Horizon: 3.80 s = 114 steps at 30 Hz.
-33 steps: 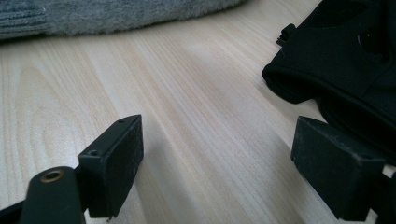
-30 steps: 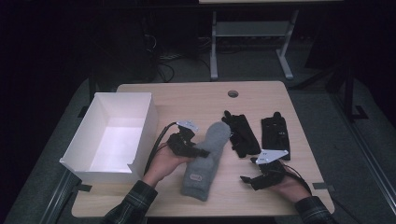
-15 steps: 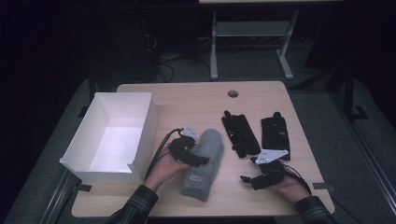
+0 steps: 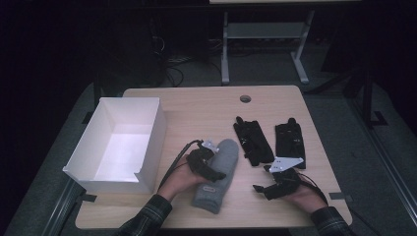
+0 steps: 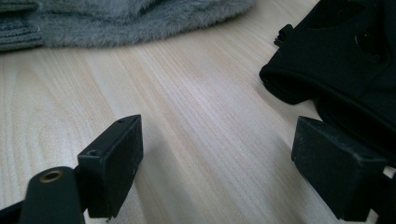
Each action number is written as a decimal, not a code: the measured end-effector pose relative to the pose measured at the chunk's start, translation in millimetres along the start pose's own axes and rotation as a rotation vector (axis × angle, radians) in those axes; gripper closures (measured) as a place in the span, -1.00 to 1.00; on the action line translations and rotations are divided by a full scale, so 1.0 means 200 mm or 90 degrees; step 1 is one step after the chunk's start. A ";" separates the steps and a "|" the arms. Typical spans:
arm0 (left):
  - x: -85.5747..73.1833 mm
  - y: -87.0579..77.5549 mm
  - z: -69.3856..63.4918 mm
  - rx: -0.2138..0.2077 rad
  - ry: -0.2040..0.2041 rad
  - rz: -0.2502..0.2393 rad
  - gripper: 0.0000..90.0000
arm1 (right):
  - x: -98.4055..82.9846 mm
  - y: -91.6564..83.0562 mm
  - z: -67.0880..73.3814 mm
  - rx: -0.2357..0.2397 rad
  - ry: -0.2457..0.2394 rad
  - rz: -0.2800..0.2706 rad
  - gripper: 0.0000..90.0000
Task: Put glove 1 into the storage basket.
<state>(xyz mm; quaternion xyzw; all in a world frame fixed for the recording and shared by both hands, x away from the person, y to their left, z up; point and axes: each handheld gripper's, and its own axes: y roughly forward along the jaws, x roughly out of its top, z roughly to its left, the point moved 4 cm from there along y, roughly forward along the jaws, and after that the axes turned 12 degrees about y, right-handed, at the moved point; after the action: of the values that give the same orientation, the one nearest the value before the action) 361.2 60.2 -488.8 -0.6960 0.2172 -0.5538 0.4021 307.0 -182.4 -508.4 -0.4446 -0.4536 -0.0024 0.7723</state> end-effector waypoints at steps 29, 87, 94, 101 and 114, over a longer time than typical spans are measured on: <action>0.01 -0.04 -0.01 -0.081 -0.016 -0.031 0.51 | 0.00 0.00 0.00 -0.002 0.001 0.000 -0.63; -0.22 -1.62 0.47 0.186 -0.158 -0.074 0.50 | 0.00 0.00 0.00 -0.005 0.005 -0.002 -0.63; -0.44 -1.49 0.56 0.157 -0.210 -0.053 0.50 | 0.00 0.00 -0.01 -0.007 0.004 -0.003 -0.63; -0.57 -1.24 0.62 0.118 -0.237 -0.016 0.49 | 0.00 0.00 -0.01 -0.008 0.005 -0.003 -0.63; -0.79 -0.93 0.75 0.080 -0.290 0.044 0.35 | 0.01 0.00 -0.01 -0.009 0.005 -0.003 -0.63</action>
<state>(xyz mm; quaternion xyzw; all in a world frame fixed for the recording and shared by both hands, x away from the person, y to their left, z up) 430.1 334.6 -444.3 -0.7687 0.1096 -0.3810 0.5020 309.0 -182.8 -508.4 -0.4489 -0.4518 -0.0094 0.7709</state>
